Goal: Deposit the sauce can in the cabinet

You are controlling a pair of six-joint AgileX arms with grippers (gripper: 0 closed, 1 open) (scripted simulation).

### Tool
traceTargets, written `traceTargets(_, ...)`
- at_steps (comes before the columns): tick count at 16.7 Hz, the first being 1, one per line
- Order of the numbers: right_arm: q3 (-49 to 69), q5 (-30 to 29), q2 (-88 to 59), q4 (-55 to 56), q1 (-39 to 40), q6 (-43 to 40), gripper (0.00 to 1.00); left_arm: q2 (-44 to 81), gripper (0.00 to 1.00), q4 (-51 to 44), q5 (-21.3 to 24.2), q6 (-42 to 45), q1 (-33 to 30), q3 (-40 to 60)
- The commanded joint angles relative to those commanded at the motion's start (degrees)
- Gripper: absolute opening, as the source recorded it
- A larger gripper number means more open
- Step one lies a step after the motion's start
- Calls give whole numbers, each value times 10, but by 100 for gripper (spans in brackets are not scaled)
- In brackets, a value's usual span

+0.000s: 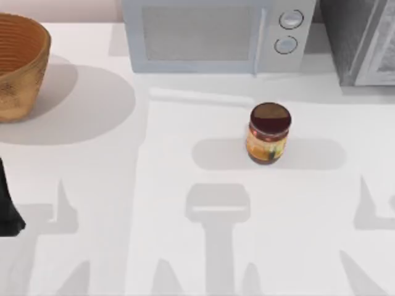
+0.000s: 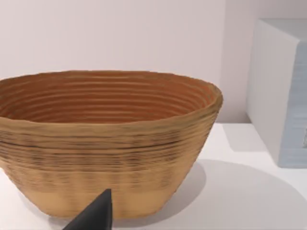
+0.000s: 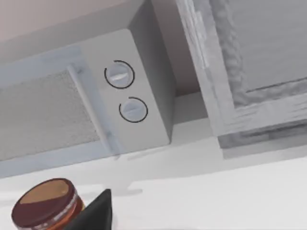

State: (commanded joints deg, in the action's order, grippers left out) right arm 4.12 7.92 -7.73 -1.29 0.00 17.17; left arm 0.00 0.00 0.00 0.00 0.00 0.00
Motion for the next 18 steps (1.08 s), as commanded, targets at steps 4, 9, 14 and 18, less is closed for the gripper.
traceTargets(4, 47, 91, -84, -13, 2, 195, 100, 0, 100, 0, 0, 0, 0, 0)
traceTargets(9, 125, 226, -210, -26, 11, 487, 100, 0, 100, 0, 0, 0, 0, 0)
traceTargets(14, 220, 365, -345, -30, 24, 807, 100, 0, 100, 0, 0, 0, 0, 0)
traceTargets(18, 304, 469, -459, -27, 37, 1071, 100, 0, 100, 0, 0, 0, 0, 0)
